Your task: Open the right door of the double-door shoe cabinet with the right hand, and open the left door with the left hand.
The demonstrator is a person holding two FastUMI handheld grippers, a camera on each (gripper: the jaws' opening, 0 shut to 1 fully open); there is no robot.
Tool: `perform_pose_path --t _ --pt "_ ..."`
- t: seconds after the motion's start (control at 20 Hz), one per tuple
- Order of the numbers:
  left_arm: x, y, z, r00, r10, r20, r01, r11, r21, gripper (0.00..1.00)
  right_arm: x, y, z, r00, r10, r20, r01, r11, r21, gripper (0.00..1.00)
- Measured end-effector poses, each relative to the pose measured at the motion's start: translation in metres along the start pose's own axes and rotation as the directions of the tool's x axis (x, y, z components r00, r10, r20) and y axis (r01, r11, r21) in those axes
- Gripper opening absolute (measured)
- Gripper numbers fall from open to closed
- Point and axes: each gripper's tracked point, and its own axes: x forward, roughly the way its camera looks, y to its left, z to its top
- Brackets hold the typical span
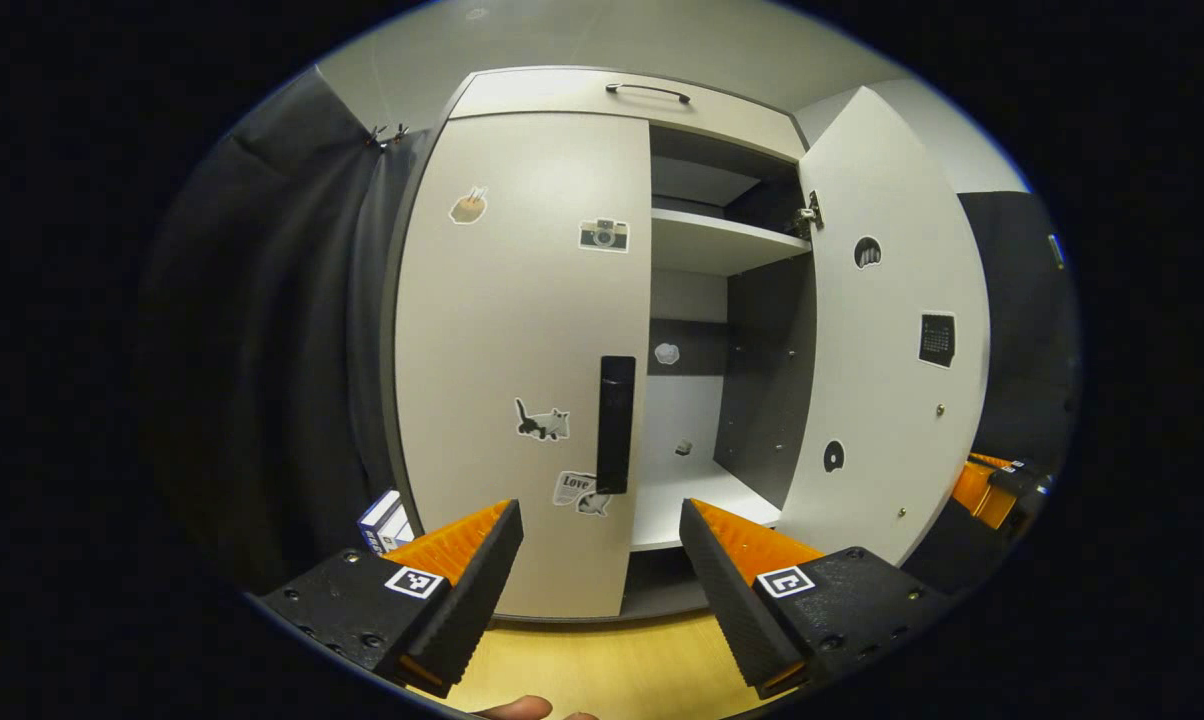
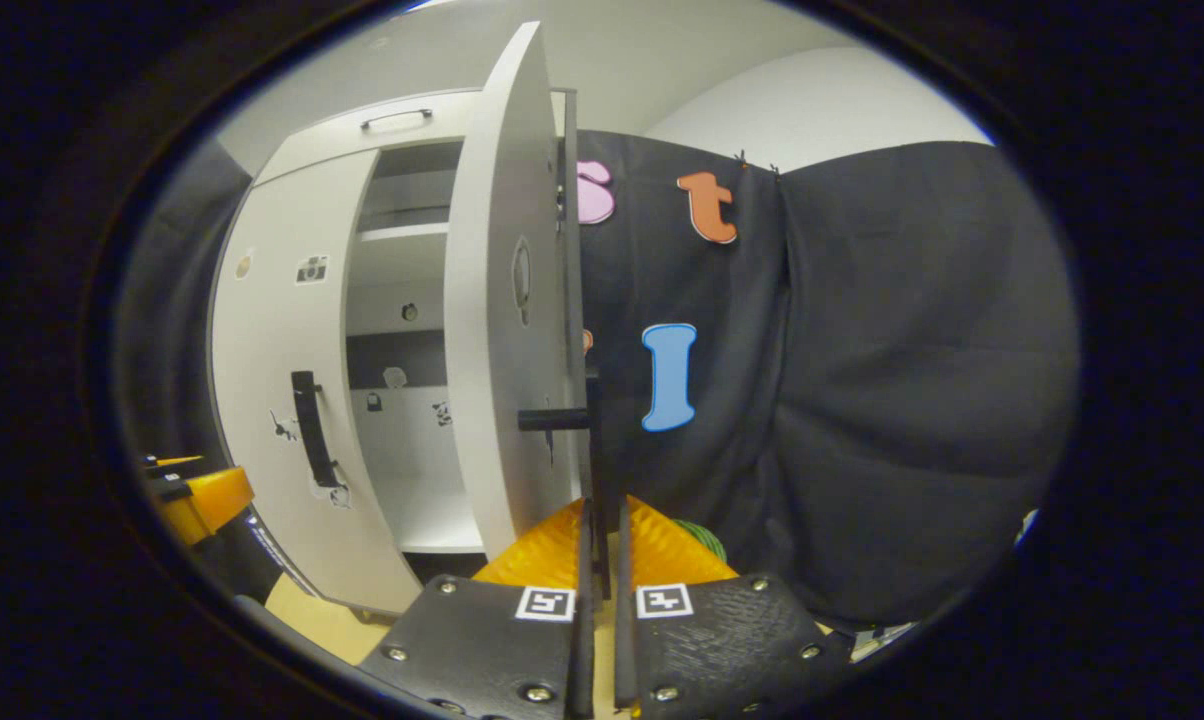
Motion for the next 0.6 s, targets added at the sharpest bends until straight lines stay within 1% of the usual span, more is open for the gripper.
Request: perform_pose_path --t 0.05,0.1,0.2,0.35,0.55,0.6 --pt "0.002 -0.006 -0.001 1.0 -0.007 -0.003 0.007 1.0 0.004 0.98 -0.004 -0.01 0.004 1.0 0.004 0.005 -0.004 1.0 -0.006 0.04" --pt "0.004 -0.011 -0.001 1.0 -0.012 -0.004 0.012 1.0 0.008 0.98 0.008 -0.013 -0.002 0.999 0.034 -0.013 -0.034 0.999 0.019 0.01" --pt "0.008 -0.023 -0.003 1.0 -0.022 -0.009 0.022 1.0 0.012 0.98 0.013 -0.017 -0.003 0.997 0.08 -0.019 -0.079 0.997 0.026 0.01" --pt "0.012 -0.035 -0.002 1.0 -0.028 -0.011 0.028 0.999 0.015 0.98 0.018 -0.028 -0.002 0.993 0.119 -0.028 -0.118 0.993 0.017 0.01" --pt "0.02 -0.038 0.0 1.0 0.005 -0.005 -0.005 1.0 0.016 0.98 0.022 -0.031 -0.003 0.985 0.171 -0.033 -0.17 0.985 0.034 0.01" --pt "0.024 -0.036 0.001 1.0 0.021 -0.008 -0.021 1.0 0.017 0.98 0.022 -0.03 -0.004 0.981 0.189 -0.035 -0.188 0.982 0.034 0.05"
